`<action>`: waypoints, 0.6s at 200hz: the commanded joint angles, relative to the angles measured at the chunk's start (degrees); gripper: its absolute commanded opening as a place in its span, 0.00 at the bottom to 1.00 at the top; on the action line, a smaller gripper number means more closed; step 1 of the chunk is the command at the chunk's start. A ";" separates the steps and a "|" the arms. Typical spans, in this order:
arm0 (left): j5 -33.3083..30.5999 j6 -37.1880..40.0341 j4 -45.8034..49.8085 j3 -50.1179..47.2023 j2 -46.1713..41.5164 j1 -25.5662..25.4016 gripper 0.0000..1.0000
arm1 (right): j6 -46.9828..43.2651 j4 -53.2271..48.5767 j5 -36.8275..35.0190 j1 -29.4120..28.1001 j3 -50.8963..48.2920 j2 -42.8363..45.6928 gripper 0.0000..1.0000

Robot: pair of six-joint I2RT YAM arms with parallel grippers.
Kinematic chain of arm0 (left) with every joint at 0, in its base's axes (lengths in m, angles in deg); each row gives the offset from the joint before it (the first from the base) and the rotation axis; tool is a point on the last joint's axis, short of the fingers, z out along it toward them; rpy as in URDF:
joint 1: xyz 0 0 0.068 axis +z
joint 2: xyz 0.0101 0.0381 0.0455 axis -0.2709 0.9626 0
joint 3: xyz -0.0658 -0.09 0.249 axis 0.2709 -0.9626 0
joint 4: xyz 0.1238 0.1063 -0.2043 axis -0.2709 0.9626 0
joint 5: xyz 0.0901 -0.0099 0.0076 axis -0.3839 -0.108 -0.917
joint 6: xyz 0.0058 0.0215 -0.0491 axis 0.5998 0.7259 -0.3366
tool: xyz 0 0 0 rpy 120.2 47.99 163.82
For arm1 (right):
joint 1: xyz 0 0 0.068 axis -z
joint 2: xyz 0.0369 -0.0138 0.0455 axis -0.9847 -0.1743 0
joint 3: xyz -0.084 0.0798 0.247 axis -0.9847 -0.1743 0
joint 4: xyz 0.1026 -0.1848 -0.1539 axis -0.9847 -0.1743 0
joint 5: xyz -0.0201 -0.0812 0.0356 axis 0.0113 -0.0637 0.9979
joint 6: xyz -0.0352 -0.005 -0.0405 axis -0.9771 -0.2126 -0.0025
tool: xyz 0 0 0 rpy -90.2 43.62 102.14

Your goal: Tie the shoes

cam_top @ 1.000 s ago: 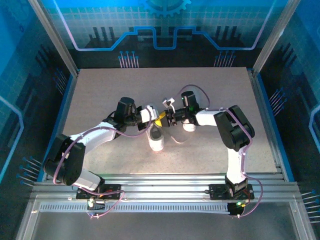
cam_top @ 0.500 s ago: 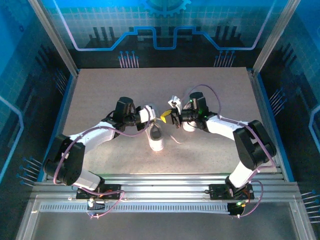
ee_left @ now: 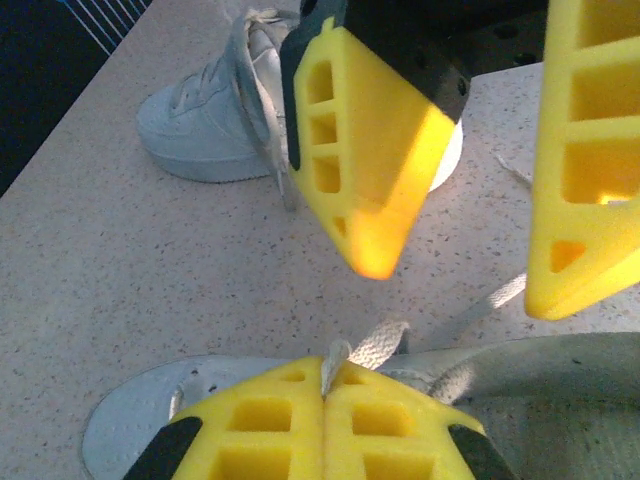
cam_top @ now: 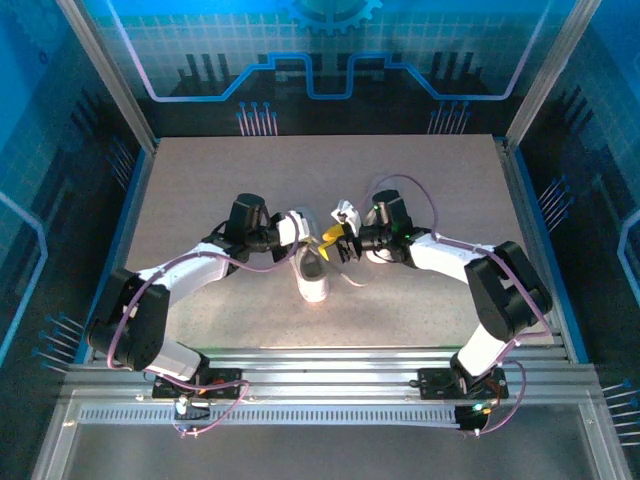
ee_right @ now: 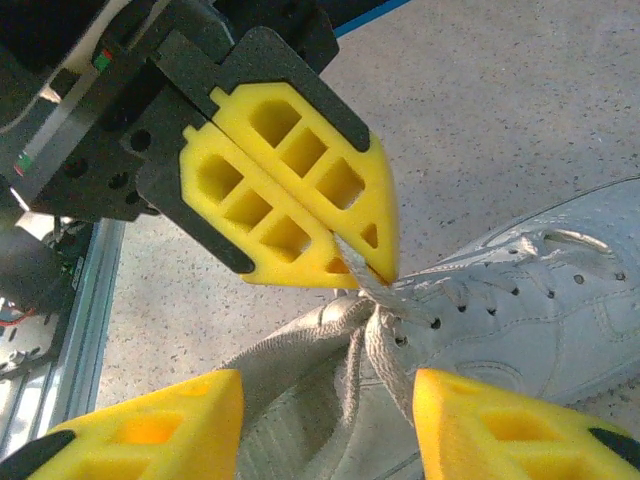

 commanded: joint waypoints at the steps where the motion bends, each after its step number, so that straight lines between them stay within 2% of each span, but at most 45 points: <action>1: 4.92 1.47 3.73 3.12 -0.12 0.65 0.00 | -4.51 -1.91 -0.83 -0.42 3.07 -2.18 0.51; 46: 6.03 1.83 5.73 4.46 0.44 0.65 0.00 | -6.63 -0.56 -0.21 -1.02 6.06 -6.21 0.53; 105: 7.43 3.32 10.56 7.79 1.33 0.65 0.00 | -8.04 -0.32 0.96 -2.04 8.92 -9.07 0.51; 120: 7.83 3.92 12.25 8.70 1.65 0.65 0.00 | -7.70 2.45 0.99 -2.16 8.96 -9.49 0.50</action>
